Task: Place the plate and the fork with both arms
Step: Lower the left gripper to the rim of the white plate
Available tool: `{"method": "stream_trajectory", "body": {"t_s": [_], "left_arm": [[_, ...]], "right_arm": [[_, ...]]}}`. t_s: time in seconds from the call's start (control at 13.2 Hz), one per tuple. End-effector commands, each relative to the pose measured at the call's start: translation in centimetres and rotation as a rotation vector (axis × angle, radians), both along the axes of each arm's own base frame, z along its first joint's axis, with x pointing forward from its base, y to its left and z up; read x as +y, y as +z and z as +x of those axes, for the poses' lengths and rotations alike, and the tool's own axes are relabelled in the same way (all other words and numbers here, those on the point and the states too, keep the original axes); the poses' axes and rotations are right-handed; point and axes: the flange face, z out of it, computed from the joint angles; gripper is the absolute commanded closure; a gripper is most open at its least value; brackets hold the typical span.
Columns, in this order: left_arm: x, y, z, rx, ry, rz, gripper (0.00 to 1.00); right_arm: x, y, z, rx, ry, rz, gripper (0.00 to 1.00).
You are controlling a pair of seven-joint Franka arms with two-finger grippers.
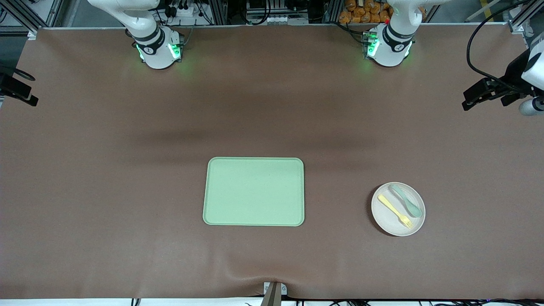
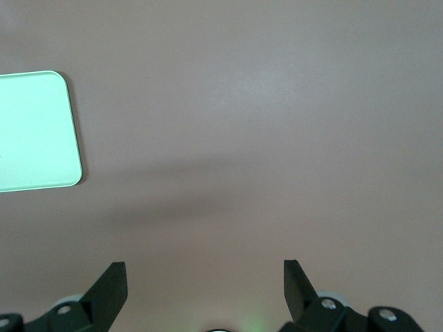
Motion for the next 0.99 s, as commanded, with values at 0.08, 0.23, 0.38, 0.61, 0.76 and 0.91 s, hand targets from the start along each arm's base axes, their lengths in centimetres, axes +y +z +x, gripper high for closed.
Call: {"method": "stream_trajectory", "body": {"t_s": [0.08,0.23,0.38,0.61,0.76,0.91], "left_arm": [[0.3,0.6,-0.1,0.009,-0.001,0.022,0.0],[0.3,-1.3,1.0,0.042,-0.019,0.02,0.0],[1.0,-6.2,4.3,0.076,-0.017,0.009,0.0],[3.6,-13.9,9.8,0.027,0.045,-0.027,0.0],[5.5,-20.2,12.8,-0.002,0.119,-0.045,0.0],[5.9,-27.2,14.7,0.008,0.231,-0.058,0.0]], "right_arm": [[-0.1,0.3,-0.1,-0.002,-0.008,-0.006,0.0],[-0.1,0.3,-0.1,-0.002,-0.008,-0.006,0.0],[-0.1,0.3,-0.1,-0.001,-0.008,-0.006,0.0],[-0.1,0.3,-0.1,-0.002,-0.008,-0.006,0.0],[-0.1,0.3,-0.1,-0.001,-0.008,-0.006,0.0],[-0.1,0.3,-0.1,-0.002,-0.008,-0.006,0.0]]}}
